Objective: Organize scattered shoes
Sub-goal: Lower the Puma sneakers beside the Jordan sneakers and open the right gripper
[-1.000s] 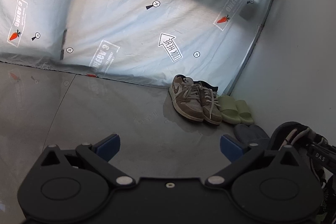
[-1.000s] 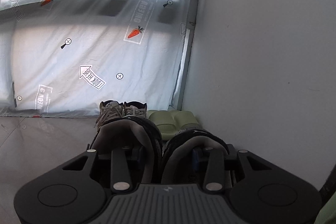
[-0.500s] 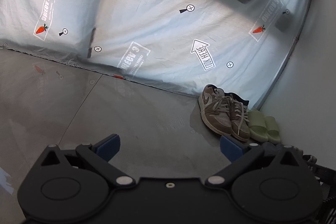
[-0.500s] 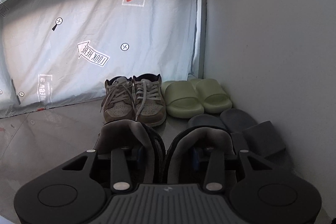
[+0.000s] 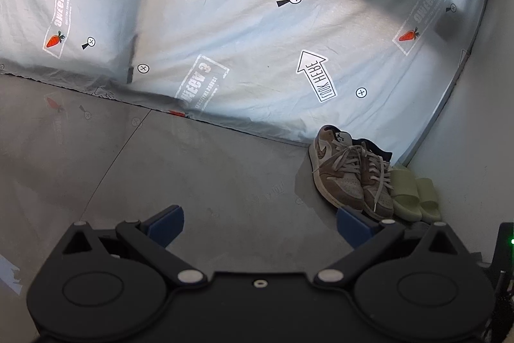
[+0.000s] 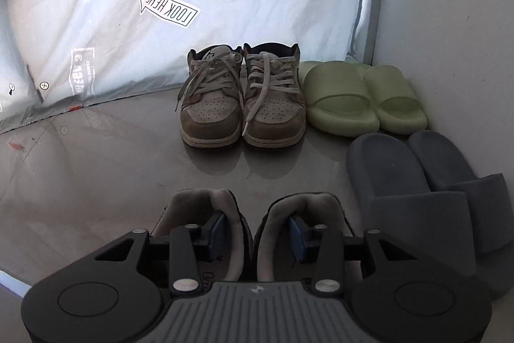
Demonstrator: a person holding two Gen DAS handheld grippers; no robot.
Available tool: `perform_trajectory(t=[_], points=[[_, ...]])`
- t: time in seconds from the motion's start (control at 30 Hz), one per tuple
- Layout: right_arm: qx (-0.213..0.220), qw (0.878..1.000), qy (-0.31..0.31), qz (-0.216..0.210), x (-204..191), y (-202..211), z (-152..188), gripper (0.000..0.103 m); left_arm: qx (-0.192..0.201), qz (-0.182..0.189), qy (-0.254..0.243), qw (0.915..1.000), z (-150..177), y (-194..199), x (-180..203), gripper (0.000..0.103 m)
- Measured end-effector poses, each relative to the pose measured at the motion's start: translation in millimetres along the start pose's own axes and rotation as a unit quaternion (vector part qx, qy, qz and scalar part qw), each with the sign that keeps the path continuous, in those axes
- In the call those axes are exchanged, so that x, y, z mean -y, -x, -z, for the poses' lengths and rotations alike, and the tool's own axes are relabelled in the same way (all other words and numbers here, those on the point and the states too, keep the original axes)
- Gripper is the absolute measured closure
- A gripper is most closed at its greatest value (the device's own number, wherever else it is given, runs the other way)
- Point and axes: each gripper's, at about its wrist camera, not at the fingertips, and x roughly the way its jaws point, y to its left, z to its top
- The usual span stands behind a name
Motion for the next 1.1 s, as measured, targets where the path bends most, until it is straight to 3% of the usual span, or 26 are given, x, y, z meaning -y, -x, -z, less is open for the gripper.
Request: perform_trajectory(t=[0.3, 1.1], points=[[0.008, 0.999, 0.015, -0.033, 2, -25, -22, 0.057, -0.017, 0.0, -0.002, 0.9998, 2, -14, 5, 0.001], [0.038, 0.999, 0.02, -0.033, 7, -67, -50, 0.057, -0.024, 0.003, -0.014, 0.9996, 0, -18, 10, 0.001]])
